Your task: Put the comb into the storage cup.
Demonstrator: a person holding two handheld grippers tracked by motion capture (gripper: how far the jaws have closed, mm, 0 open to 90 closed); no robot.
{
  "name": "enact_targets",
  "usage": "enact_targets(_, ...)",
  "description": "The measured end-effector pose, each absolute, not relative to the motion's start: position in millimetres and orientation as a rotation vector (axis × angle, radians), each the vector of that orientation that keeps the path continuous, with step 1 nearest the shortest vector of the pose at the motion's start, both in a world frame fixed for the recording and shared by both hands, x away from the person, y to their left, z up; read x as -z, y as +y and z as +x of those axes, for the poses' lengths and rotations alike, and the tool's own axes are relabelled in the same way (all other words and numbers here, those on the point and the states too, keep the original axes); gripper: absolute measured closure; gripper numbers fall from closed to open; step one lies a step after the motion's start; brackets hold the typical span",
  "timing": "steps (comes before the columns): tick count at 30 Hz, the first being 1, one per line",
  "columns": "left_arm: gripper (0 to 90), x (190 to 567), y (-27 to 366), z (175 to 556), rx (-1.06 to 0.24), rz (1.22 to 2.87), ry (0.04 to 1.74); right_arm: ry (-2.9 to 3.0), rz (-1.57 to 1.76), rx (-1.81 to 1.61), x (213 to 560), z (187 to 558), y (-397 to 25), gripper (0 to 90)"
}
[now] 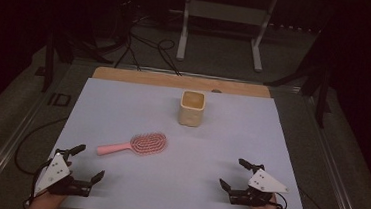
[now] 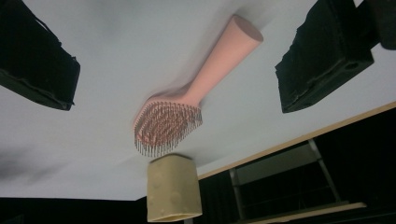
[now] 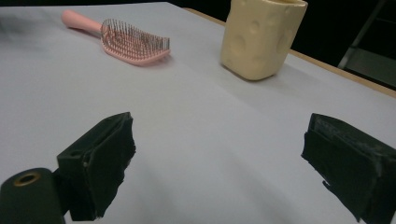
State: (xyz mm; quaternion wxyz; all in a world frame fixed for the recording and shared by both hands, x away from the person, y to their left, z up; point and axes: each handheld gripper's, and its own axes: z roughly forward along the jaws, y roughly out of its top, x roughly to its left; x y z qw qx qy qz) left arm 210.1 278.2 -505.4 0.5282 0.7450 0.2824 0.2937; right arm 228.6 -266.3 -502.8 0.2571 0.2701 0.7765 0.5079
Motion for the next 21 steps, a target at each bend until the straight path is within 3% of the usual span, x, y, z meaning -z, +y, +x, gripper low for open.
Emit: enact_targets(21,0.0,499.0,273.1,208.9,-0.707,1.785,0.668,2.095,0.737,-1.401,501.2,227.4,-266.0,8.5)
